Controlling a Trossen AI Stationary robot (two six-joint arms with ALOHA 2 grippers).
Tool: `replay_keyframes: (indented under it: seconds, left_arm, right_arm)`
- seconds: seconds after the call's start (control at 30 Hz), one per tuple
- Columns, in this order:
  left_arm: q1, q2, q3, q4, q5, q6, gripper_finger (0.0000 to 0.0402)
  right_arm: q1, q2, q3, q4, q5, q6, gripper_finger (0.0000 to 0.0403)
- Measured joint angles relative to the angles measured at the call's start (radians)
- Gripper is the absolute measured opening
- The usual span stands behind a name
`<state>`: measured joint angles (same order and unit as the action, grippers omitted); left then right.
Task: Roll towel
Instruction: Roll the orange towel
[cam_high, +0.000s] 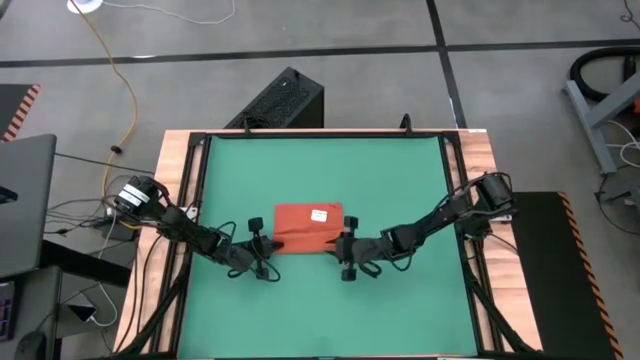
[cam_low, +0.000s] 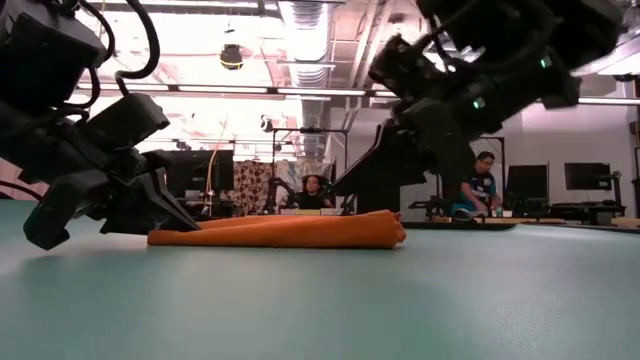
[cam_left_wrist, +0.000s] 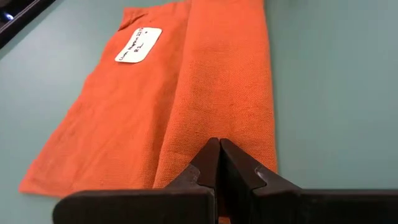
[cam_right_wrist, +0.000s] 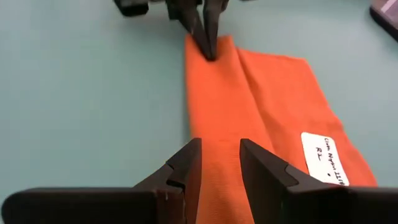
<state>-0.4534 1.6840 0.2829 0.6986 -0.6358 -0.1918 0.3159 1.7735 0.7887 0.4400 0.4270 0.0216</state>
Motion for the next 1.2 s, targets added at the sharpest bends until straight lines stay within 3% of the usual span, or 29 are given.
replay_keyframes:
  seconds: [0.17, 0.3, 0.37, 0.57, 0.7, 1.2]
  left_arm:
    - [0.0, 0.0, 0.0, -0.011, 0.025, -0.009, 0.0]
    - [0.0, 0.0, 0.0, -0.009, 0.029, -0.015, 0.0]
    - [0.0, 0.0, 0.0, -0.007, 0.031, -0.016, 0.0]
    - [0.002, 0.0, 0.0, -0.004, 0.049, -0.041, 0.0]
    - [0.002, 0.0, 0.0, -0.004, 0.051, -0.046, 0.0]
    - [0.017, 0.0, 0.0, -0.009, 0.055, -0.038, 0.0]
  right_arm:
    - [-0.017, 0.007, -0.099, 0.225, -0.009, -0.011, 0.0132]
    - [-0.014, 0.007, -0.104, 0.294, -0.047, -0.003, 0.0144]
    - [-0.001, 0.005, -0.082, 0.263, -0.079, -0.026, 0.0159]
    - [0.047, 0.004, -0.029, -0.068, -0.072, -0.03, 0.0243]
    - [0.04, 0.004, -0.025, -0.114, -0.016, -0.002, 0.0282]
    - [0.007, 0.004, -0.025, -0.029, -0.009, -0.098, 0.0286]
